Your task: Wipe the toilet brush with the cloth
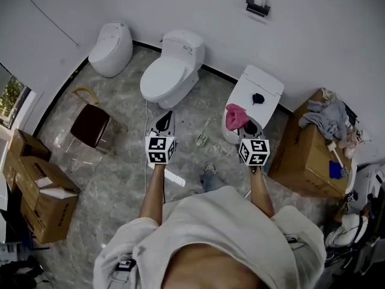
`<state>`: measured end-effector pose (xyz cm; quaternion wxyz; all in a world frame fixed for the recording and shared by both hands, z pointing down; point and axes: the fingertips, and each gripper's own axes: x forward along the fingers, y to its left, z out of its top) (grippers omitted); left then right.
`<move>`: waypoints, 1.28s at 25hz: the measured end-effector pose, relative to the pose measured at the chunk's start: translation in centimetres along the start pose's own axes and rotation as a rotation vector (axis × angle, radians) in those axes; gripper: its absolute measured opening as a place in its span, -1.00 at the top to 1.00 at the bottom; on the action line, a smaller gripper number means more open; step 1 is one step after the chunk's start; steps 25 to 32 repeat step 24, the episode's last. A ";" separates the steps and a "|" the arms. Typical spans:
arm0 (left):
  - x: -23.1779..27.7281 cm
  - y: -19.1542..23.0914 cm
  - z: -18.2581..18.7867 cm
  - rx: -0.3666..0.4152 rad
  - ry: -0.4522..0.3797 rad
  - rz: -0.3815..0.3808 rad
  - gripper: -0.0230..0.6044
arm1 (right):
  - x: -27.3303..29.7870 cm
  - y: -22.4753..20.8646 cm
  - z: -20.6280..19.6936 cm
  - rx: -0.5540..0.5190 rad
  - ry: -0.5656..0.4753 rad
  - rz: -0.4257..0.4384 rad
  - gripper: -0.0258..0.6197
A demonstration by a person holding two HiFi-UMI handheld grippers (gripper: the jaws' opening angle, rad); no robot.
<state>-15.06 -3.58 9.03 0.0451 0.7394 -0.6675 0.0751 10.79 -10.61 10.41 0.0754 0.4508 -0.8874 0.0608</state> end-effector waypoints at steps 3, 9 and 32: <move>-0.5 -0.5 -0.1 -0.001 0.000 -0.005 0.87 | -0.5 0.2 0.0 -0.001 -0.004 -0.001 0.73; -1.0 -0.5 -0.3 -0.012 0.002 -0.005 0.87 | -0.9 0.7 0.0 -0.006 -0.001 0.001 0.73; -0.5 -1.2 -0.2 -0.015 -0.004 -0.009 0.87 | -0.8 0.5 -0.3 0.004 -0.001 -0.002 0.73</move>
